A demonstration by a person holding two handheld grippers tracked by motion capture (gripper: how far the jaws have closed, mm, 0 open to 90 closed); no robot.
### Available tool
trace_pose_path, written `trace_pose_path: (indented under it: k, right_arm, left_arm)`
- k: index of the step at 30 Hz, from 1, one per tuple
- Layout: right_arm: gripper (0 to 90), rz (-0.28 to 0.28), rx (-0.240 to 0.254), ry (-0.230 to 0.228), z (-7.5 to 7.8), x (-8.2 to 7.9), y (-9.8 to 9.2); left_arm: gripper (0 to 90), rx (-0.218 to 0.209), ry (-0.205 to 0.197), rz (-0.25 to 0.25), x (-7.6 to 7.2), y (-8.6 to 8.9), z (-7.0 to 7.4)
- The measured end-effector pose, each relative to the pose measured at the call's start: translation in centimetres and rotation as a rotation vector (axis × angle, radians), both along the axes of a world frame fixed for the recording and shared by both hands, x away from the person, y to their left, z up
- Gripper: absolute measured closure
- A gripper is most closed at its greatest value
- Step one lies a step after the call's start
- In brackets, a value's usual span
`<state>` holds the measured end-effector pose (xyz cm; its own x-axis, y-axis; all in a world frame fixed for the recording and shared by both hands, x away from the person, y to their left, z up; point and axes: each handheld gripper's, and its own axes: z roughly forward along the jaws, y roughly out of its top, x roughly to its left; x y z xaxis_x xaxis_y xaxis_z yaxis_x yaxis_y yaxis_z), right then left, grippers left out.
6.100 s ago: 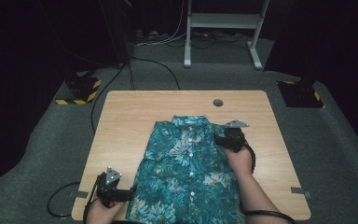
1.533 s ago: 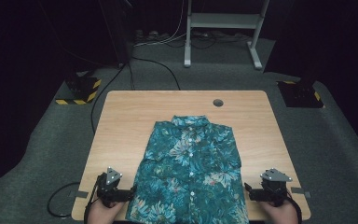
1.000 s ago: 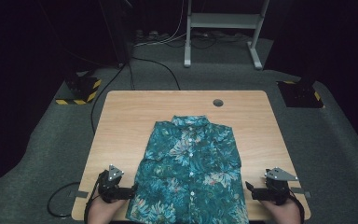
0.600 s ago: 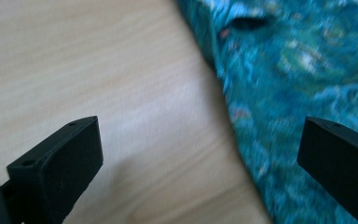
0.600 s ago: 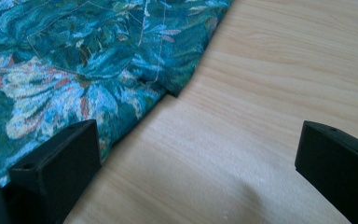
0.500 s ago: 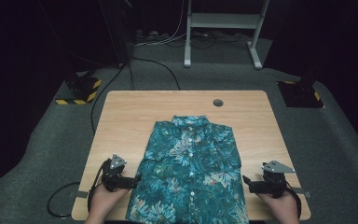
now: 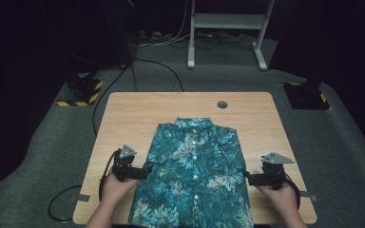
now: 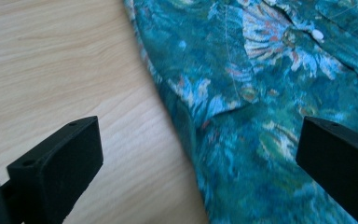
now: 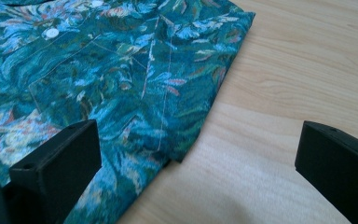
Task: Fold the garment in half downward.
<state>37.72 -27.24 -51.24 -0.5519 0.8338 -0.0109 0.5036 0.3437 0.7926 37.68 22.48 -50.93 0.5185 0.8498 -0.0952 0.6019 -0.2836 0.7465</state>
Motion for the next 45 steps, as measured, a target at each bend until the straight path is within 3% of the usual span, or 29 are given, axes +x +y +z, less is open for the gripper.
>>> trace_pose_path:
  k: [13,23,36,45]
  right_arm:
    - [0.5,0.003,0.026,0.003,0.6,3.2,1.3]
    - [1.4,-0.002,0.034,0.015,0.3,5.9,2.1]
    - [3.6,-0.012,0.04,0.033,-0.3,9.8,3.9]
    - [6.7,-0.037,-0.003,0.062,-1.0,12.4,4.8]
  left_arm:
    - [1.2,-0.056,0.044,0.012,4.7,-1.0,-0.6]
    - [3.5,-0.085,0.049,0.016,7.9,-1.7,-0.8]
    - [4.4,-0.093,0.069,0.033,11.7,-2.8,-1.2]
    - [5.3,-0.073,0.091,0.061,13.8,-3.4,-1.6]
